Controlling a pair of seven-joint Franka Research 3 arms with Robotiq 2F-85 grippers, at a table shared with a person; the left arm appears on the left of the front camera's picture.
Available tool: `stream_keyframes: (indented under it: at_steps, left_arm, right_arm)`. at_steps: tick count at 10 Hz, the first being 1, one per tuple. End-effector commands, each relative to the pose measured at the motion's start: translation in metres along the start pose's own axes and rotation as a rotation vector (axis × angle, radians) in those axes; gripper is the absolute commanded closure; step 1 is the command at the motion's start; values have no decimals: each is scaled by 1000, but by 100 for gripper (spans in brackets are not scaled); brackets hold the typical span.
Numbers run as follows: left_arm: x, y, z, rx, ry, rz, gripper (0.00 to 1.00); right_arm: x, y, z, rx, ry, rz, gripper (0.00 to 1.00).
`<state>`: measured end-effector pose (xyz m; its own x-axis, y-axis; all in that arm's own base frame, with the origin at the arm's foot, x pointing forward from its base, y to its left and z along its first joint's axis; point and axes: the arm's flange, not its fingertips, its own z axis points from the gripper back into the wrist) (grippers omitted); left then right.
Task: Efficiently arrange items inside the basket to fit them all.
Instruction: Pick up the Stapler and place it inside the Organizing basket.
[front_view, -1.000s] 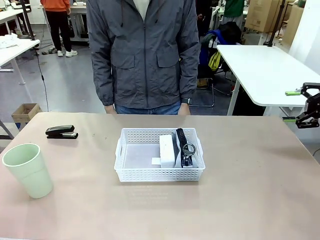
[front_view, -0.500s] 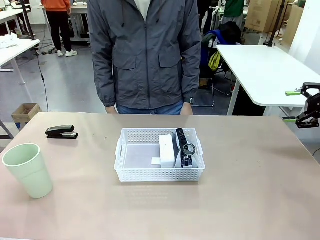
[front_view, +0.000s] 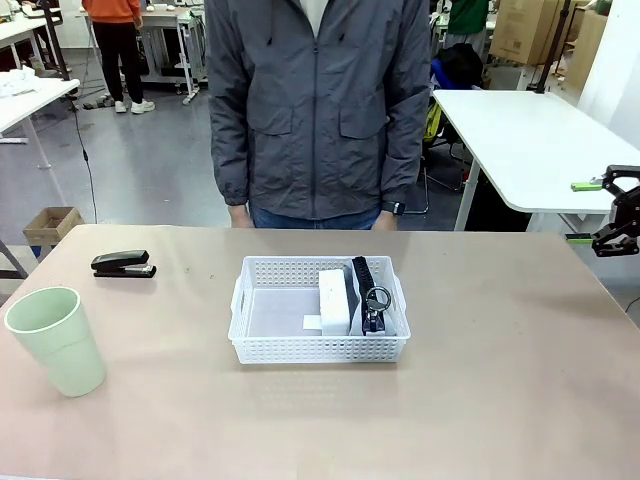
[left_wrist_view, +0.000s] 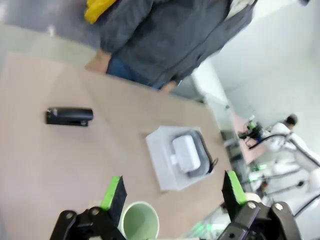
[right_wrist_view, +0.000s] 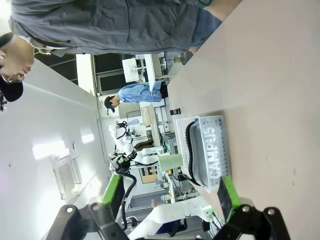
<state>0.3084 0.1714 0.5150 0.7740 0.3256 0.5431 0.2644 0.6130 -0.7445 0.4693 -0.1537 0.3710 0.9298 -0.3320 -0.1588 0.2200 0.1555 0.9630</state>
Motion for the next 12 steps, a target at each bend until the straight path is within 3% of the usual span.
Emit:
stream_keyframes:
  at_steps: [1, 3, 4, 5, 6, 7, 8, 12]
  left_arm:
    - [13, -3, -28, 61, 135, -55, 0]
    - [30, -7, -64, 178, 267, -139, 0]
    - [39, -3, -81, 313, 303, -197, 0]
    - [42, 1, -94, 407, 407, -243, 0]
    - [44, 6, -107, 509, 422, -248, 0]
    - [42, 9, -121, 528, 467, -253, 0]
    - [43, 15, -134, 628, 431, -251, 0]
    - [37, 34, -181, 759, 476, -231, 0]
  right_arm:
    - [0, 0, 4, -4, 14, 19, 0]
    - [0, 0, 4, -4, 14, 19, 0]
    - [0, 0, 4, -4, 14, 19, 0]
    - [0, 0, 4, -4, 14, 19, 0]
    - [0, 0, 4, -4, 14, 19, 0]
    - [0, 0, 4, -4, 14, 19, 0]
    - [0, 0, 4, -4, 14, 19, 0]
    - [0, 0, 4, -4, 14, 19, 0]
